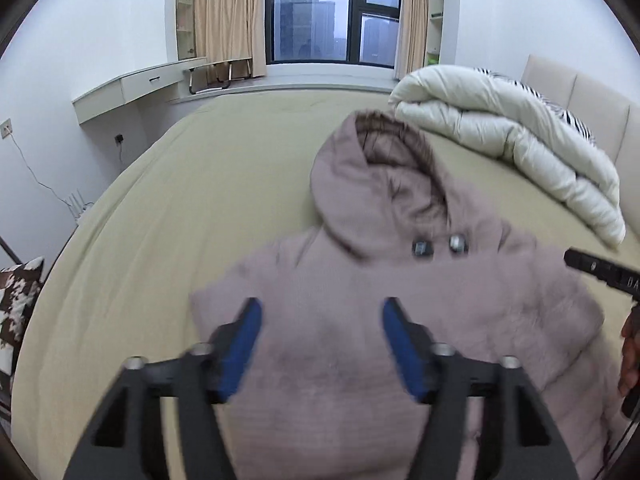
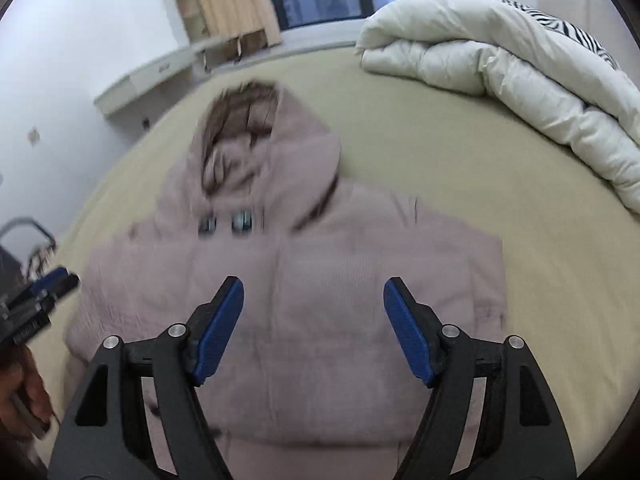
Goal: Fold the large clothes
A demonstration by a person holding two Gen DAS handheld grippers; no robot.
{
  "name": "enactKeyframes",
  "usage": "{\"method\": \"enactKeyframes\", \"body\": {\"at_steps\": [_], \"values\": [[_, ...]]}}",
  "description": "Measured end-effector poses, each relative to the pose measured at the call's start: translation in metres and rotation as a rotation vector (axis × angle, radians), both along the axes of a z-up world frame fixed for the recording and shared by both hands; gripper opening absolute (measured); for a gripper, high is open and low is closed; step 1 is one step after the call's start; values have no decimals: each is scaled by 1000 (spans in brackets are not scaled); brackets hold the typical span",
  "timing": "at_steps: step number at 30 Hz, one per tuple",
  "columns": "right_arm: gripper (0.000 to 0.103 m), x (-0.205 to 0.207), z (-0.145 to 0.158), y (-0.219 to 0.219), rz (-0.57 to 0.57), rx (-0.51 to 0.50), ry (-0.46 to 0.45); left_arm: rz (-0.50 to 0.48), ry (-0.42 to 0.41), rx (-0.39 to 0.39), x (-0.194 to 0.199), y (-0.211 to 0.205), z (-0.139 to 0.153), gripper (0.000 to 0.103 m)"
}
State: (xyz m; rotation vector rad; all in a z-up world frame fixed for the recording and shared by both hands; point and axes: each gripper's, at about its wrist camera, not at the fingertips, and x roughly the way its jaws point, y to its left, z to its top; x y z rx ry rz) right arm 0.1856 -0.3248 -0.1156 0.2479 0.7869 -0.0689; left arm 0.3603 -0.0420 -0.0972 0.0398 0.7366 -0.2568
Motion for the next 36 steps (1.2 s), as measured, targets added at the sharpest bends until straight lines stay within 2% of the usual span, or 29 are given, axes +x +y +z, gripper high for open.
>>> {"method": "enactKeyframes", "body": {"at_steps": [2,5,8,11,13,15,17,18,21,22,24,28,31,34,35,36], "values": [[75,23,8,-11,11,47,11,5,21,-35,38,-11,13,72],[75,56,15,-25,12,72,25,-6,39,-25,101,-45,26,74],[75,79,14,-31,16,119,28,3,93,4,152,-75,24,77],[75,97,2,-35,32,139,34,16,141,75,200,-106,10,81],[75,108,-6,-36,32,131,36,51,145,116,221,-117,-1,81],[75,121,-14,-39,33,145,39,55,190,141,239,-122,-17,83],[75,136,-19,-40,39,141,49,46,212,152,247,-121,-27,69],[75,143,-20,-38,45,128,50,56,219,131,248,-115,-28,47],[75,169,-15,-30,69,80,35,76,228,40,250,-93,-27,32],[75,180,-12,-27,77,63,28,65,220,46,248,-92,-26,23],[75,206,-9,-21,75,54,29,46,202,62,242,-92,-25,16],[75,256,-9,-8,61,54,67,22,107,49,222,-85,-7,13],[75,296,-18,3,38,12,141,-10,22,58,200,-82,3,12],[74,332,-37,7,30,17,227,-52,-37,59,182,-77,8,11],[63,340,-42,7,23,14,247,-61,-48,72,178,-74,8,11],[36,345,-44,6,19,15,250,-65,-49,77,177,-71,9,10]]}}
